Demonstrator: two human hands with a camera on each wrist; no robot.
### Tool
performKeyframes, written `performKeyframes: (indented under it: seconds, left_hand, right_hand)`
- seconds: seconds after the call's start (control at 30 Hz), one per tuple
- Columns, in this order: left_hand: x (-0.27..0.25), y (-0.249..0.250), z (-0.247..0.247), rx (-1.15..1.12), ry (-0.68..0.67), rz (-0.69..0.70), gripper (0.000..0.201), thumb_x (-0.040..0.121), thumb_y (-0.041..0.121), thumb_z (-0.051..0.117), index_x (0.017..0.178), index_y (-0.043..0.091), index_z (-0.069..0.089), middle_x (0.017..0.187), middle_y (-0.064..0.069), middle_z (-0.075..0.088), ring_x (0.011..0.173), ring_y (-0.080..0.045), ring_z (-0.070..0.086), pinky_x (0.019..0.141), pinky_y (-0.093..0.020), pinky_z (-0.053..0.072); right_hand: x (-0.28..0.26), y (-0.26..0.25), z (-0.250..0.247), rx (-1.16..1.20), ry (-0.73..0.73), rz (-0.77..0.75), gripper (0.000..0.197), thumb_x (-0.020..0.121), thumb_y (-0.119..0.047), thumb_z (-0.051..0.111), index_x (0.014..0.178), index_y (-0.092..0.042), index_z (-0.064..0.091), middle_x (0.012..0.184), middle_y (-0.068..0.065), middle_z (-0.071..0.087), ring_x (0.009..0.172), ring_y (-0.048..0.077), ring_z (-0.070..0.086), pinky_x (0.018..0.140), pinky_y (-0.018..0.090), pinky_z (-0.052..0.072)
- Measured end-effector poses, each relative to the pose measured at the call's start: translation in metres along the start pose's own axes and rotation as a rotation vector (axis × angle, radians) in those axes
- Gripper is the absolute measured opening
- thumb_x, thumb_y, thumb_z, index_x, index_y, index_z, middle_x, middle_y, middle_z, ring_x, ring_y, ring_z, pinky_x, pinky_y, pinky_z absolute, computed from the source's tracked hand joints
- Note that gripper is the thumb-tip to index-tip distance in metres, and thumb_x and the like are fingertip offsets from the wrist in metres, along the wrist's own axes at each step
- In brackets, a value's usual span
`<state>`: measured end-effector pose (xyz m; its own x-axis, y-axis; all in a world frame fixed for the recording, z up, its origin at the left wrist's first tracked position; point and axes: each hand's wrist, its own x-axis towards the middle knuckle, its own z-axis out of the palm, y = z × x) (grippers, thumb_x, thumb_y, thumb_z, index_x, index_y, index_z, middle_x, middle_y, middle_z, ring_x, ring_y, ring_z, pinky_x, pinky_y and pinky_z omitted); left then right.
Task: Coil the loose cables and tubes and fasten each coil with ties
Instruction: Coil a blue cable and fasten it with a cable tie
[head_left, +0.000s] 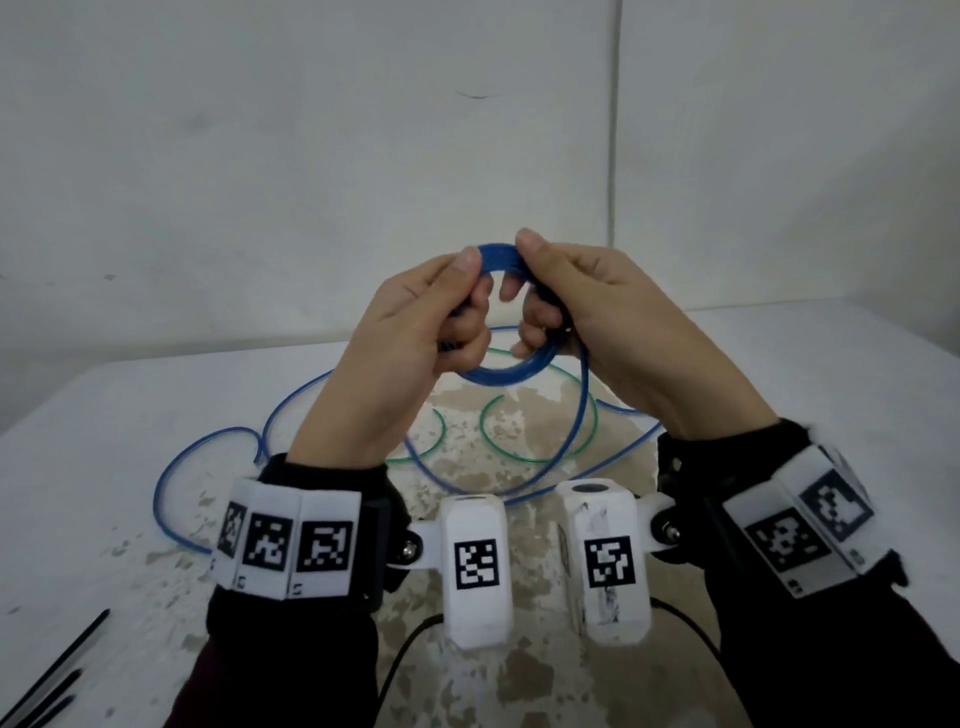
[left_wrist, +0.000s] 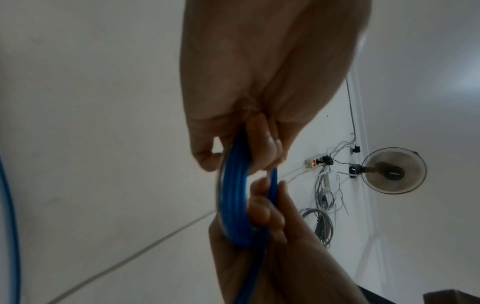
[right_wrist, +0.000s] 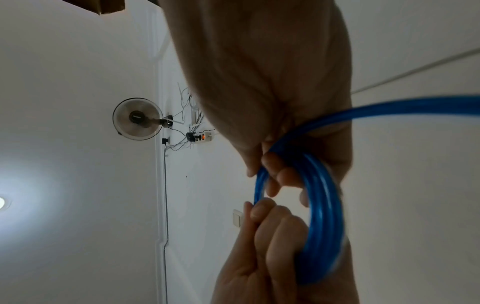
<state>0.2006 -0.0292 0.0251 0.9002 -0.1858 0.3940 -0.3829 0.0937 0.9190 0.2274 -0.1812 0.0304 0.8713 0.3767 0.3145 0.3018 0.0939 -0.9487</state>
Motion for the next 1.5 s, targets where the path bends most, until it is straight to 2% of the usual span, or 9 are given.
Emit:
performKeyframes:
  seconds: [0.13, 0.3, 0.47, 0.63, 0.83, 1.03, 1.2, 1.37, 1.5]
  left_hand:
    - [0.003, 0.0, 0.004, -0.144, 0.045, -0.015, 0.035, 0.102, 0.023, 0.033, 0.071, 0.01, 0.042, 0.05, 0.007, 0.024, 0.041, -0.008, 0.02, 0.043, -0.016, 0.024]
    - [0.0, 0.001, 0.001, -0.062, -0.042, -0.123, 0.035, 0.1, 0.026, 0.036, 0.068, 0.013, 0.036, 0.046, 0.005, 0.024, 0.038, -0.01, 0.023, 0.043, -0.018, 0.023]
    - [0.003, 0.001, -0.001, -0.191, 0.031, -0.054, 0.037, 0.1, 0.03, 0.034, 0.067, 0.014, 0.036, 0.045, 0.006, 0.024, 0.037, -0.009, 0.021, 0.044, -0.02, 0.018]
    - [-0.002, 0.002, -0.01, -0.012, -0.122, -0.164, 0.033, 0.094, 0.034, 0.038, 0.069, 0.012, 0.037, 0.044, 0.005, 0.033, 0.038, -0.017, 0.044, 0.06, -0.029, 0.039]
    - [0.002, 0.0, -0.005, -0.222, 0.017, -0.038, 0.036, 0.101, 0.031, 0.032, 0.07, 0.015, 0.037, 0.05, 0.007, 0.025, 0.038, -0.008, 0.024, 0.064, -0.038, 0.007]
    - [0.001, 0.002, -0.006, -0.106, -0.125, -0.204, 0.037, 0.094, 0.036, 0.037, 0.065, 0.013, 0.04, 0.042, 0.004, 0.027, 0.048, -0.026, 0.06, 0.061, -0.025, 0.05]
    - [-0.002, 0.004, -0.011, -0.038, -0.164, -0.202, 0.031, 0.088, 0.034, 0.042, 0.073, 0.008, 0.047, 0.043, 0.001, 0.035, 0.059, -0.029, 0.067, 0.07, -0.023, 0.052]
    - [-0.003, 0.002, -0.013, -0.013, -0.207, -0.237, 0.03, 0.092, 0.028, 0.04, 0.074, 0.006, 0.048, 0.046, 0.003, 0.035, 0.049, -0.019, 0.055, 0.061, -0.02, 0.048]
    - [-0.003, 0.004, -0.014, 0.02, -0.163, -0.19, 0.032, 0.101, 0.022, 0.033, 0.073, 0.009, 0.042, 0.048, 0.011, 0.03, 0.045, -0.01, 0.027, 0.049, -0.015, 0.031]
  right_hand:
    - [0.001, 0.001, -0.004, 0.024, -0.024, -0.015, 0.037, 0.103, -0.03, 0.036, 0.08, -0.01, 0.056, 0.051, -0.004, 0.043, 0.055, 0.014, 0.054, 0.075, 0.036, 0.053]
    - [0.0, 0.002, 0.002, -0.011, -0.066, 0.017, 0.037, 0.104, -0.028, 0.034, 0.077, -0.009, 0.051, 0.05, -0.006, 0.033, 0.049, 0.012, 0.042, 0.063, 0.026, 0.052]
    - [0.001, -0.002, -0.001, 0.052, -0.085, 0.037, 0.039, 0.105, -0.027, 0.029, 0.087, -0.009, 0.058, 0.054, -0.002, 0.047, 0.059, 0.015, 0.056, 0.082, 0.038, 0.054]
    - [-0.002, 0.001, -0.002, -0.029, -0.122, 0.027, 0.035, 0.103, -0.026, 0.035, 0.079, -0.01, 0.054, 0.049, -0.007, 0.037, 0.051, 0.011, 0.047, 0.073, 0.029, 0.054]
    - [0.001, -0.004, 0.0, 0.102, -0.042, 0.071, 0.039, 0.101, -0.031, 0.037, 0.082, -0.009, 0.063, 0.054, 0.0, 0.055, 0.059, 0.017, 0.061, 0.062, 0.025, 0.053]
    - [0.0, -0.002, 0.002, 0.033, -0.071, 0.086, 0.037, 0.103, -0.031, 0.035, 0.075, -0.011, 0.047, 0.048, -0.008, 0.029, 0.046, 0.011, 0.034, 0.061, 0.027, 0.04]
    - [-0.001, -0.005, 0.004, -0.045, -0.05, 0.121, 0.039, 0.102, -0.026, 0.035, 0.068, -0.01, 0.044, 0.045, -0.005, 0.024, 0.042, 0.014, 0.024, 0.051, 0.025, 0.037]
    - [-0.003, -0.004, 0.003, -0.139, -0.098, 0.114, 0.042, 0.103, -0.025, 0.033, 0.064, -0.012, 0.044, 0.044, -0.007, 0.025, 0.041, 0.012, 0.022, 0.047, 0.022, 0.035]
    - [-0.003, 0.0, -0.001, -0.115, -0.172, 0.102, 0.039, 0.104, -0.026, 0.031, 0.084, -0.007, 0.059, 0.051, 0.001, 0.047, 0.05, 0.015, 0.048, 0.063, 0.032, 0.049]
